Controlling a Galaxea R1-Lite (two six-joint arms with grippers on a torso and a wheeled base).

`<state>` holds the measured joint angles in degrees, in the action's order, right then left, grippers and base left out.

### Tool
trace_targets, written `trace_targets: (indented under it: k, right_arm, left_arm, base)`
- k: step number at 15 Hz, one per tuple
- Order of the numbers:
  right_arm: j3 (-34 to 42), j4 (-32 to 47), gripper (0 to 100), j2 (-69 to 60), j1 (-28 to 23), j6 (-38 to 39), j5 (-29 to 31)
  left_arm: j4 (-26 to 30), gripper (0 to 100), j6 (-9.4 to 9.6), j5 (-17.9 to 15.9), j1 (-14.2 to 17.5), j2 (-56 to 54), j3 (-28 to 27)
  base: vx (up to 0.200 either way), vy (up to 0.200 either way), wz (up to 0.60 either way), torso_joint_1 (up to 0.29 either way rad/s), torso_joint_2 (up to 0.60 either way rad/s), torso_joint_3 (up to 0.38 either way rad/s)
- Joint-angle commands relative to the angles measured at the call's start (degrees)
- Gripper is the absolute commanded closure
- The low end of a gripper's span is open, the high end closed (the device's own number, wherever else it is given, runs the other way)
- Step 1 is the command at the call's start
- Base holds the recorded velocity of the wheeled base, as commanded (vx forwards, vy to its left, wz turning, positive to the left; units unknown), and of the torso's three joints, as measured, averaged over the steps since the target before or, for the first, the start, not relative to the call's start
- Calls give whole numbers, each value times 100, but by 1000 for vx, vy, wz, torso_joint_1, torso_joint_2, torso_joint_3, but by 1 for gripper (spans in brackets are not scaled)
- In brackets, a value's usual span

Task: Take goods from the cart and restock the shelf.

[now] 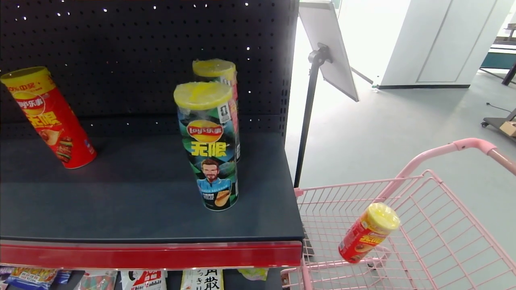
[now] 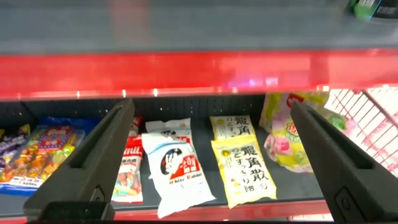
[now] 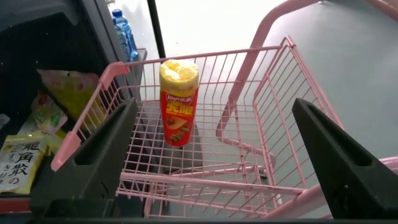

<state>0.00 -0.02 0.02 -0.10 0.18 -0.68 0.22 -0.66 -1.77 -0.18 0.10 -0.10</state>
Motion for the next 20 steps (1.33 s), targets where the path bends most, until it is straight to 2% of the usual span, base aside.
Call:
trace_targets:
  k: [1, 8, 9, 15, 20]
  right_arm:
    - [0, 2, 0, -2, 1, -1, -2]
    - [0, 2, 0, -2, 1, -9, -2]
    - [0, 2, 0, 6, 1, -9, -2]
    - [0, 2, 0, 6, 1, -9, -2]
    - [0, -6, 0, -2, 1, -9, -2]
  left_arm:
    - [-4, 0, -4, 1, 1, 8, 1]
    - [-4, 0, -4, 1, 1, 8, 1]
    - [-4, 0, -4, 1, 1, 8, 1]
    - [-4, 0, -4, 1, 1, 8, 1]
    - [-4, 0, -4, 1, 1, 8, 1]
  base:
    - [0, 0, 0, -222, 549, 325]
    - [0, 0, 0, -182, 462, 277]
    - [0, 0, 0, -41, 110, 66]
    - [-200, 0, 0, -7, 24, 15]
    - [0, 0, 0, 0, 0, 0]
